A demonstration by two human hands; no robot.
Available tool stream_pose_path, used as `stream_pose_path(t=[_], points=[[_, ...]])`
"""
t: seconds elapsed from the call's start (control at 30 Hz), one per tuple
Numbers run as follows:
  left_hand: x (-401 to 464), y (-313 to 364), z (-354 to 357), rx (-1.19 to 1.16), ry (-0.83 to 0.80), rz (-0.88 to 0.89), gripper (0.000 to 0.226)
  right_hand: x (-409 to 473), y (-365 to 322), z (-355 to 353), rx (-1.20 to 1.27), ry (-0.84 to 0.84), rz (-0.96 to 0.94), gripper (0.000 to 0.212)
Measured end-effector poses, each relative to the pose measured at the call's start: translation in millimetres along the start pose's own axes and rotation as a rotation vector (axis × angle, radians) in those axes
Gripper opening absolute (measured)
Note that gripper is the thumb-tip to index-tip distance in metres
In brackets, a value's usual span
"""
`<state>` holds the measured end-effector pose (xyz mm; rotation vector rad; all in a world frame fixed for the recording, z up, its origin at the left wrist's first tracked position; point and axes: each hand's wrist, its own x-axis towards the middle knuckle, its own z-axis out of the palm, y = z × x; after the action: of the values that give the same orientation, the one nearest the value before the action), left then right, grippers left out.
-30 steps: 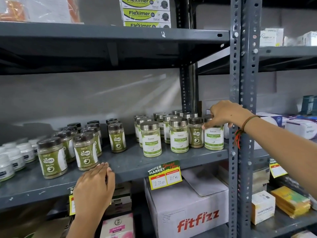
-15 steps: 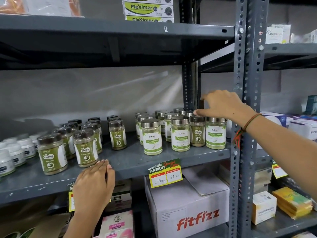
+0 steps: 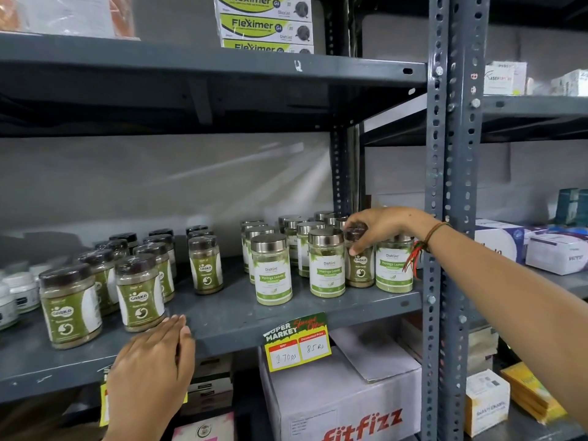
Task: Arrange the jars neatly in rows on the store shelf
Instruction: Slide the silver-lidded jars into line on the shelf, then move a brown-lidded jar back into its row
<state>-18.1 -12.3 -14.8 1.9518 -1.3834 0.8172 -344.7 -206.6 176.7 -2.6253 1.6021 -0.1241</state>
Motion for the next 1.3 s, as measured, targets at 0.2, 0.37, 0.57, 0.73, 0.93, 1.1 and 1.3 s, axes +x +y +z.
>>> stream_pose_path(t=[0.2, 0.37, 0.57, 0.73, 0.93, 1.1, 1.3], points=[[1.1, -3.1, 2.9, -0.005, -0.012, 0.016, 0.046, 5.0, 2.7, -1.9, 0.116, 0.050, 0.003, 0.063], [-0.6, -4.2, 3.3, -0.011, -0.008, 0.019, 0.047, -3.7, -4.2, -17.5, 0.168, 0.188, -0.006, 0.062], [-1.3, -1.9, -1.0, 0.003, -0.030, 0.011, 0.046, -23.4, -33.4, -51.4, 0.112, 0.422, -0.075, 0.067], [-0.8, 0.4, -2.3, 0.002, -0.006, -0.003, 0.042, -35.9, -77.8, -70.4, 0.027, 0.596, -0.215, 0.066], [-0.7, 0.2, -3.3, 0.011, -0.002, -0.003, 0.041, -30.3, -140.8, -65.4, 0.189, 0.600, -0.428, 0.062], [0.1, -1.5, -1.4, 0.020, 0.002, 0.009, 0.042, -14.1, -187.3, -38.4, 0.227, 0.428, -0.554, 0.064], [0.9, -1.9, 1.5, 0.022, 0.009, 0.013, 0.040, 11.7, -211.2, 3.7, 0.172, 0.149, -0.579, 0.064]])
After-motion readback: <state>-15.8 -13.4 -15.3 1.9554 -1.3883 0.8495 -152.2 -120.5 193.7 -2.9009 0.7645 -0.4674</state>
